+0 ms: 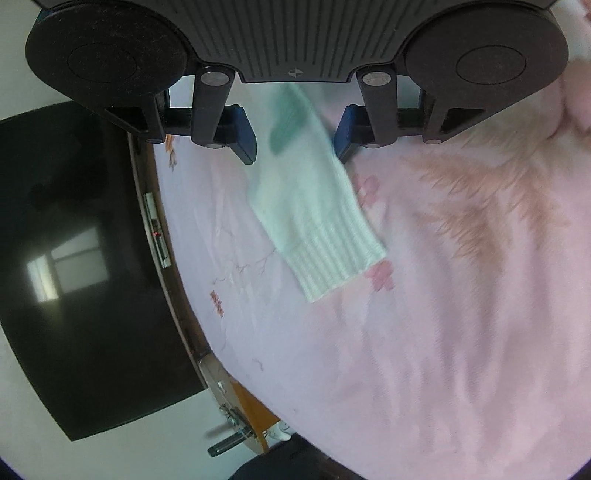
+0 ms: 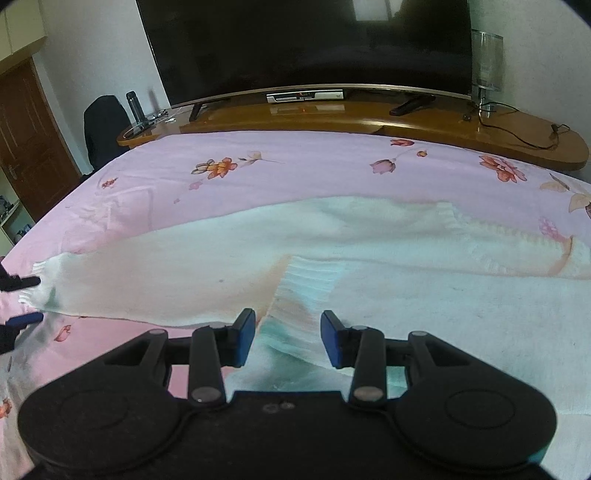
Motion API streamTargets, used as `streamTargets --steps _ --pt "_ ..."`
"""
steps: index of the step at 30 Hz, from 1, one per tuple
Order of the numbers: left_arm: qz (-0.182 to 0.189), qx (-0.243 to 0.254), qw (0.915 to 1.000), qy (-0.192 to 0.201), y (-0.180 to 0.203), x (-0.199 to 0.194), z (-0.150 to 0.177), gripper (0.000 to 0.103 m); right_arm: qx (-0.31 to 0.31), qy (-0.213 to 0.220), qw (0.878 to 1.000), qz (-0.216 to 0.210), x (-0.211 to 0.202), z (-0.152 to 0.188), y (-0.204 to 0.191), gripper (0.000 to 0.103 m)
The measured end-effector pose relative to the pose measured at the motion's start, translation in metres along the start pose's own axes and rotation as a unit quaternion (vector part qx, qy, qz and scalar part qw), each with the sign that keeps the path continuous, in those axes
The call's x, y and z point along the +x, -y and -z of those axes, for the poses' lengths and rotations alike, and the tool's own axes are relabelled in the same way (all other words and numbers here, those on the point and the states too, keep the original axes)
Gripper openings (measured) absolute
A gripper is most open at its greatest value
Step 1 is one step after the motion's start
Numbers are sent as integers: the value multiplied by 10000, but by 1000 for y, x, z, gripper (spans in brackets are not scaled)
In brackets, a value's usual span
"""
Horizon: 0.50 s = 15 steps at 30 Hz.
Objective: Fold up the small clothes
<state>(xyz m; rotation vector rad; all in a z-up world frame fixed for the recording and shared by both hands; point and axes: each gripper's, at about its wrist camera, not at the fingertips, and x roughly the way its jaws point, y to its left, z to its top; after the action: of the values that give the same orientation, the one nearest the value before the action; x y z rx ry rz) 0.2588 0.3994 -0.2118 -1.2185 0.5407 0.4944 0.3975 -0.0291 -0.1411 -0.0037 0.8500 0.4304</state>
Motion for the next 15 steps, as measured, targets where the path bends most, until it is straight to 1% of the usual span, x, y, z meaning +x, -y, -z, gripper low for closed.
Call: streamTargets --steps 1,2,3,4,5,7,10,11,13,14,15 --pt "9 21 10000 49 2 1 1 48 1 -10 10000 7 1 1 1 39" --pt "12 36 9999 113 3 3 1 42 2 -10 10000 11 2 2 1 39" --pt "-34 51 9998 163 5 6 2 25 -6 -9 10000 15 3 3 2 39" --pt "-139 26 9997 180 5 10 2 15 -17 -11 10000 23 4 4 2 39" --pt "-168 -89 9996 196 2 14 2 11 -30 -7 10000 40 5 4 3 39" --pt "-130 -206 9994 248 -1 16 3 11 -61 2 10000 59 5 5 4 38" --pt "-233 -23 9991 341 9 14 6 8 -90 31 9999 92 4 3 4 37" --pt "-255 67 9988 404 14 12 7 8 -96 73 9999 119 3 2 4 37" --pt "-183 347 9979 519 25 5 9 7 -171 279 9991 286 -1 0 3 39" --pt "-109 509 9970 569 34 1 11 5 -282 249 9986 372 1 1 1 40" --pt "-19 655 9961 590 43 -3 12 5 -424 91 9982 411 8 4 -2 38"
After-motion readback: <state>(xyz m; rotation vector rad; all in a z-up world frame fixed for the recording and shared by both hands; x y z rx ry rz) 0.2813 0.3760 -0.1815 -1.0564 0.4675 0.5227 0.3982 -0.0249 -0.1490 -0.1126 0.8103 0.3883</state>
